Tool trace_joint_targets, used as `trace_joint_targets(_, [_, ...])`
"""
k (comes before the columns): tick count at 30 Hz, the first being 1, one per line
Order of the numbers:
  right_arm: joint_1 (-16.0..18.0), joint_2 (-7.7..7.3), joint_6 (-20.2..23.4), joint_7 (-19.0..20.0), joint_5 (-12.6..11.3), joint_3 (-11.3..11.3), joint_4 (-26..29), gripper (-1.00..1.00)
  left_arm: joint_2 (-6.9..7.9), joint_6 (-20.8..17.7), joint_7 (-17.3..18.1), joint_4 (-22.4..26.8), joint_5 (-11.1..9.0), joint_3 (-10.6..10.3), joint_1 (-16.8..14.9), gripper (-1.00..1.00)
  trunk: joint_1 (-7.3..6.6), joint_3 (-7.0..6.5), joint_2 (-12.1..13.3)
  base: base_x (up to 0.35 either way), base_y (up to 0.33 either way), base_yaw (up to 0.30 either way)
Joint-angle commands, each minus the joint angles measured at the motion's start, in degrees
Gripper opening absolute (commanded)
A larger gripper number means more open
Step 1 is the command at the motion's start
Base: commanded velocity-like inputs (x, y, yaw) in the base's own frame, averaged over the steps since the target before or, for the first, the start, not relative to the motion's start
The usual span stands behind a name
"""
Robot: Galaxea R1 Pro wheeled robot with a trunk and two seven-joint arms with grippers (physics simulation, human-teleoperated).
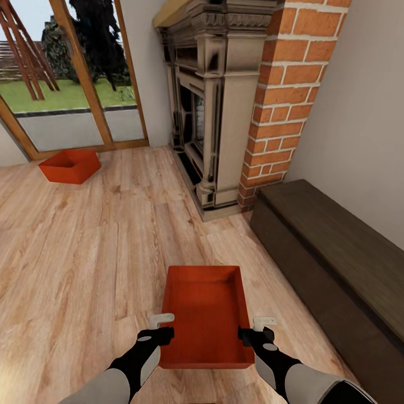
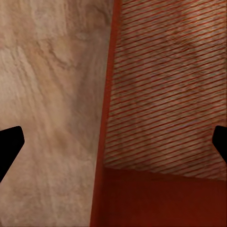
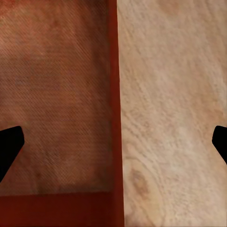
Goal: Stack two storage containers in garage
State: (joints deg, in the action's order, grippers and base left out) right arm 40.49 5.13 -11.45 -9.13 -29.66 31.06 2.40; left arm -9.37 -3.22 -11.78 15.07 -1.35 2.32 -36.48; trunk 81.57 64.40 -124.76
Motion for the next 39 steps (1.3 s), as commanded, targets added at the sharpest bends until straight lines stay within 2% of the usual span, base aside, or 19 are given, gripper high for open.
trace_joint_targets(1, [0.0, 0.01, -0.2, -0.2, -0.5, 0.5, 0.0, 1.00, -0.04, -0.3, -0.1, 0.1, -0.1, 0.2, 0.0, 1.00, 0.22, 0.22, -0.4, 0.000, 0.000, 0.000])
trace_joint_targets(22, [0.0, -0.02, -0.2, -0.2, -0.5, 0.5, 0.0, 1.00, -0.04, -0.3, -0.1, 0.3, -0.1, 0.2, 0.0, 1.00, 4.83, 3.99, -8.9, 0.000, 0.000, 0.000])
trace_joint_targets(30, [0.0, -0.08, -0.3, -0.2, -0.5, 0.4, 0.0, 1.00, -0.04, -0.3, -0.1, 0.3, -0.1, 0.2, 0.0, 1.00, 4.83, 3.99, -8.9, 0.000, 0.000, 0.000])
trace_joint_targets(39, [0.0, -0.08, -0.3, -0.2, -0.5, 0.4, 0.0, 1.00, -0.04, -0.3, -0.1, 0.3, -0.1, 0.2, 0.0, 1.00, 6.80, 5.61, -12.5, 0.000, 0.000, 0.000])
